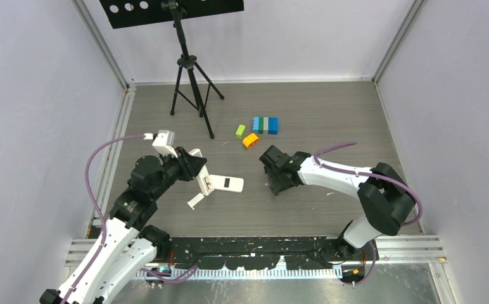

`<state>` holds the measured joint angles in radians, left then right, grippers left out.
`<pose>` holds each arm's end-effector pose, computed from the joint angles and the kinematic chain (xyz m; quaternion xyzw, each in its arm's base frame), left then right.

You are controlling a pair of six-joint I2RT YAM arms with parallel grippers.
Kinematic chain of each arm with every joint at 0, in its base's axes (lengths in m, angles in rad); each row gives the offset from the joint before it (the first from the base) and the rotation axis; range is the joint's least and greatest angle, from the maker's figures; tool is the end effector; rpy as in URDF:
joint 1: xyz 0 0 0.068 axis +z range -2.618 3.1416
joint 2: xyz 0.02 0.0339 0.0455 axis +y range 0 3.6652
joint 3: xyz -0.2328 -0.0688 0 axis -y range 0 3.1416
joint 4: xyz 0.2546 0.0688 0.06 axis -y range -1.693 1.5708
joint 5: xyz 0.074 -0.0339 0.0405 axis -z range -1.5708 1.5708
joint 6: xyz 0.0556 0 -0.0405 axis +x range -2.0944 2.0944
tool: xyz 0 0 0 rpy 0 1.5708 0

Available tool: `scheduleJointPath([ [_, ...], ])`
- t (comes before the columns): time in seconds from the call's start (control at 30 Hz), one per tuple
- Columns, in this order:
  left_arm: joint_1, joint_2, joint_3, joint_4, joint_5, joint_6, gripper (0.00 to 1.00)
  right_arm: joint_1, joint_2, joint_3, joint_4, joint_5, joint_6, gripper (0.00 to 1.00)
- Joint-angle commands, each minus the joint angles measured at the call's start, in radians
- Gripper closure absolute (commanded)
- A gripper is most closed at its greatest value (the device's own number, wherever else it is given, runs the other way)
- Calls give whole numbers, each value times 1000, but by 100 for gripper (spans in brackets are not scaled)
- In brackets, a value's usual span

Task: Load the batteries into the remote control
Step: Adjust the battery at the center of the board.

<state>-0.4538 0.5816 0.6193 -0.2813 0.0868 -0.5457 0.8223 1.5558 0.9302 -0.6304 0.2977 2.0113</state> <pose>0.1805 -0.0934 0.2797 -0.0095 0.7874 -0.3249 0.5237 0.2143 0.2068 0.1249 0.5663 0.7961 0.1307 0.1685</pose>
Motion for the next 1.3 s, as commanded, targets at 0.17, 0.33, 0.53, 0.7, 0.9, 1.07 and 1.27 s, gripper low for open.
scheduleJointPath([
  [0.17, 3, -13, -12, 51, -23, 5, 100, 9, 47, 3, 8, 17, 127, 44],
  [0.33, 3, -6, -17, 51, -21, 4, 100, 9, 50, -42, 35, 7, 140, 44],
  [0.53, 3, 5, -20, 56, -21, 5, 100, 8, 5, -97, 22, 50, 148, 45],
  [0.7, 3, 17, -23, 59, -22, 5, 100, 1, -50, -140, -6, 96, 171, 45],
  [0.9, 3, 19, -28, 60, -24, 6, 100, -26, -88, -177, -45, 106, 200, 45],
  [1.07, 3, 19, -27, 55, -25, 8, 100, -80, -130, -227, -48, 113, 201, 45],
  [1.27, 3, 14, -29, 53, -33, 10, 100, -120, -160, -258, -67, 120, 208, 45],
])
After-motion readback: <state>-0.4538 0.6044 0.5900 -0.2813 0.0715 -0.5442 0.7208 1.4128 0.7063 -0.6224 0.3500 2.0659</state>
